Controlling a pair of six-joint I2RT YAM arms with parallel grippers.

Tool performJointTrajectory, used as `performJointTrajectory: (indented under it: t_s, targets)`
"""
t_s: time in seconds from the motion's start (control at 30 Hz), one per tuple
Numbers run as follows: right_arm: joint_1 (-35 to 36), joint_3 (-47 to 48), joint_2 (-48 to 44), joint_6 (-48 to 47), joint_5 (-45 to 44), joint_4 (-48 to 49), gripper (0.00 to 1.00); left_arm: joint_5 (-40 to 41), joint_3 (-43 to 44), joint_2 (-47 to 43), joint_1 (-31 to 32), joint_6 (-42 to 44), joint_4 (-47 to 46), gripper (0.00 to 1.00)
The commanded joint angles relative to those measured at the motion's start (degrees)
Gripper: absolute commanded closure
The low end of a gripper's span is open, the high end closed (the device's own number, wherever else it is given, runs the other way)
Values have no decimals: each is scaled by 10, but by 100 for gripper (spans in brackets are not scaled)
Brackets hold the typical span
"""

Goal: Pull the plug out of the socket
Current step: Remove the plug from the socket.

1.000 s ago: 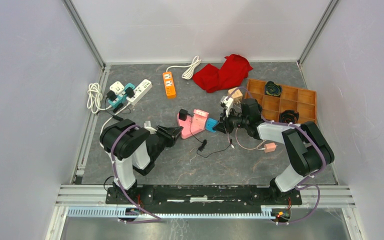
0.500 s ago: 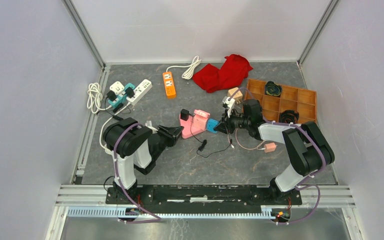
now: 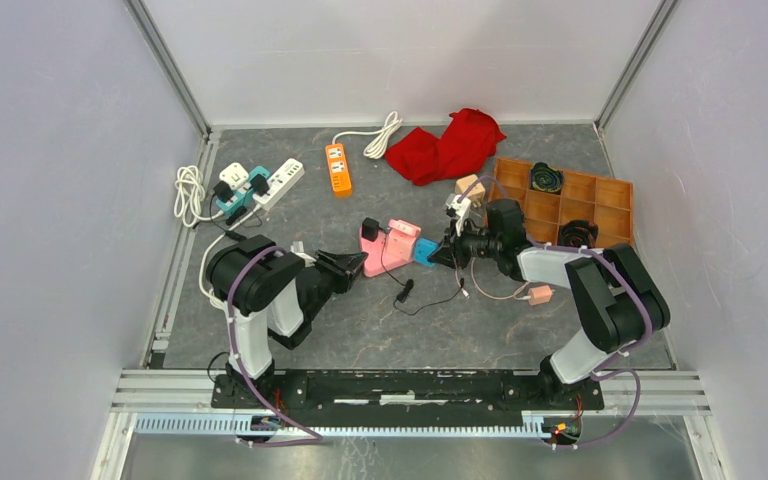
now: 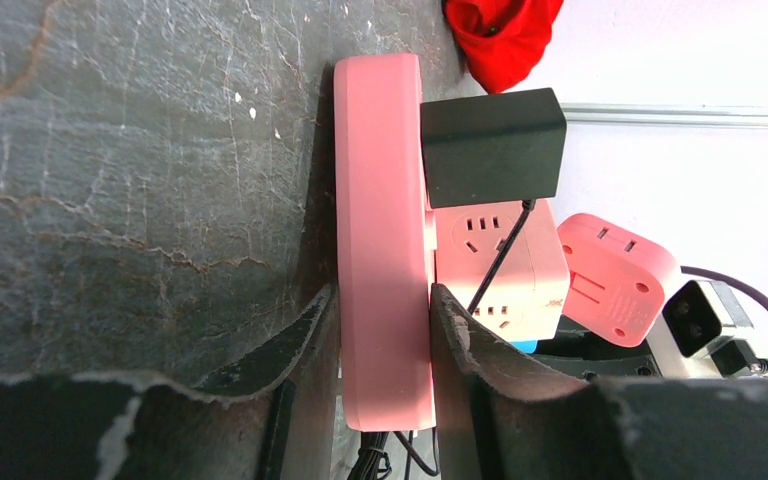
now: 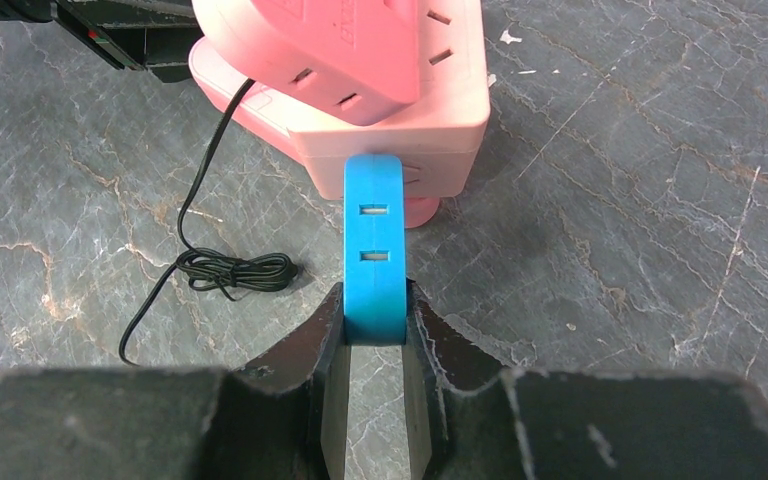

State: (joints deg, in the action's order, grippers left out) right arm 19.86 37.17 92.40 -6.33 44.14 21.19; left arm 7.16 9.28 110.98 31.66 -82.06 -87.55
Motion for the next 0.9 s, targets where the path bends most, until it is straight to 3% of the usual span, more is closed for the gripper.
performJointTrajectory:
  t_s: [0.0, 0.87]
  targets:
    - [-36, -5, -36, -19, -42, 27, 100, 101, -22, 4, -12, 7, -57, 98]
    - [-72, -1, -49, -66, -1, -10, 100, 123, -32, 19, -12, 17, -98, 98]
